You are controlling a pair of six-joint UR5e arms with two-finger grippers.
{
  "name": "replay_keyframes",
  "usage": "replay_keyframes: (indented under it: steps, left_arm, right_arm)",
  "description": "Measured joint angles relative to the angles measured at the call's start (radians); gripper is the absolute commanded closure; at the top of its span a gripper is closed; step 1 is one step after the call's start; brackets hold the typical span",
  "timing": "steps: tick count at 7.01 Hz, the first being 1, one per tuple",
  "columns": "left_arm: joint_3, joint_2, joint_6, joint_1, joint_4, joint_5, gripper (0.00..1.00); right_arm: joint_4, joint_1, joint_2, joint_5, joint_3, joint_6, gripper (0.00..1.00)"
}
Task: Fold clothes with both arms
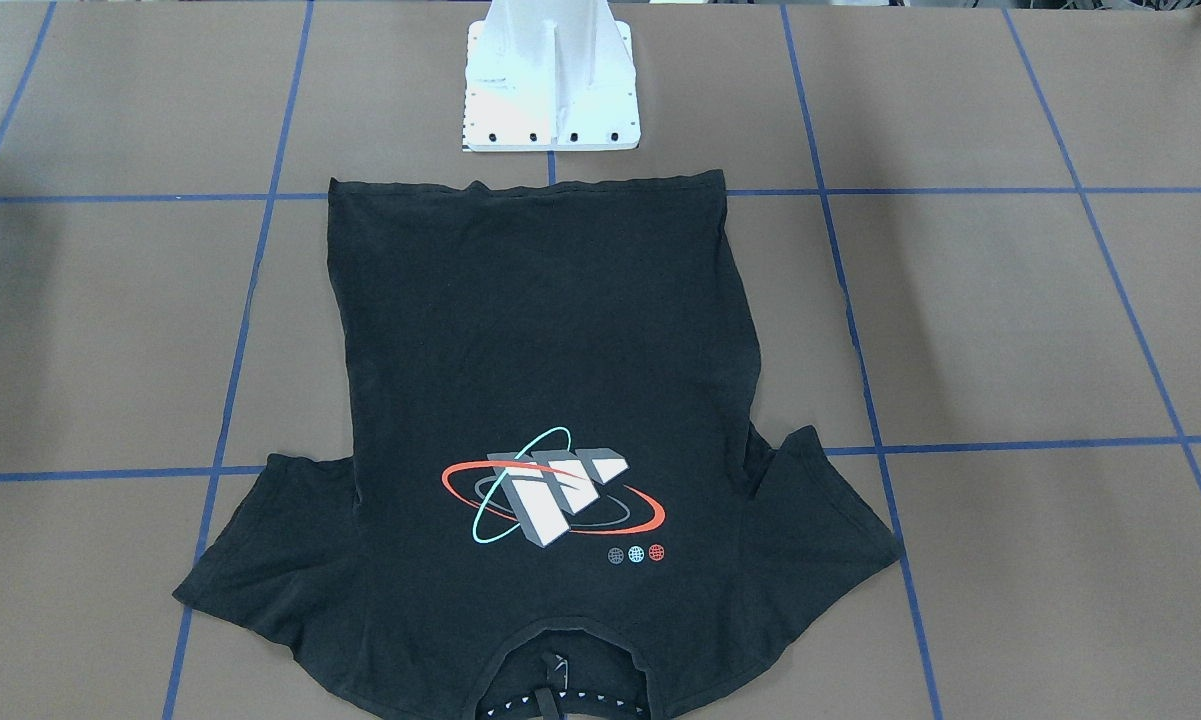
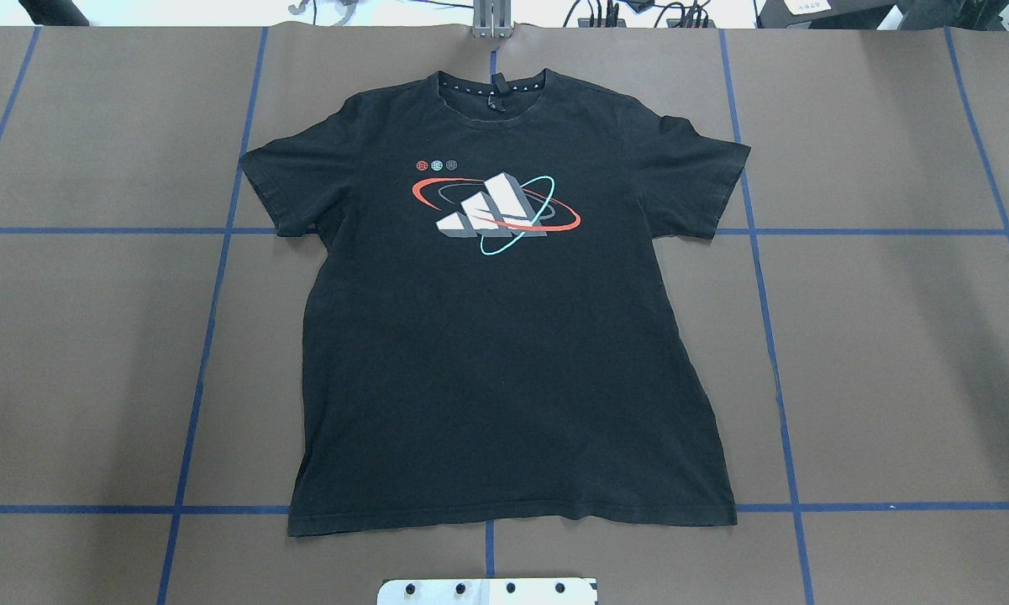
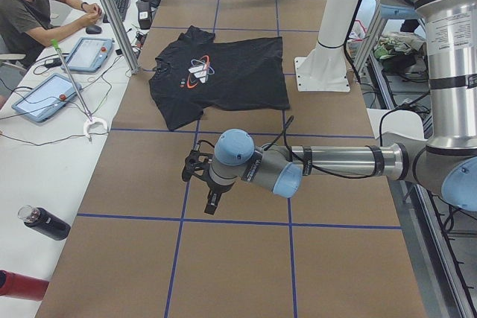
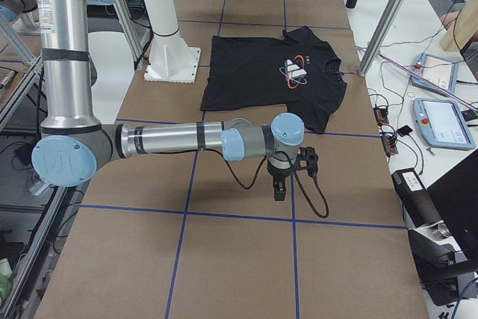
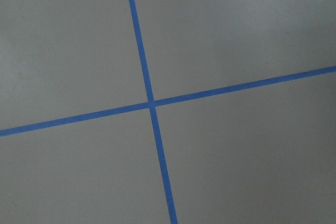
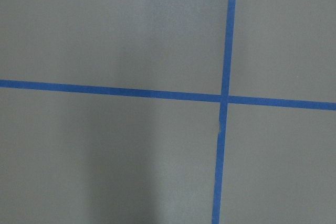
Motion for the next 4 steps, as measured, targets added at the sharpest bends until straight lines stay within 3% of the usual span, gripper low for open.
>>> replay_keyframes:
  steps: [4]
  left_arm:
    - [0.005,0.003,0.002,-0.001,-0.009,-0.013,0.00]
  right_arm:
    - [0.066,-0.051,0.013,0.001,-0.024,0.002,0.00]
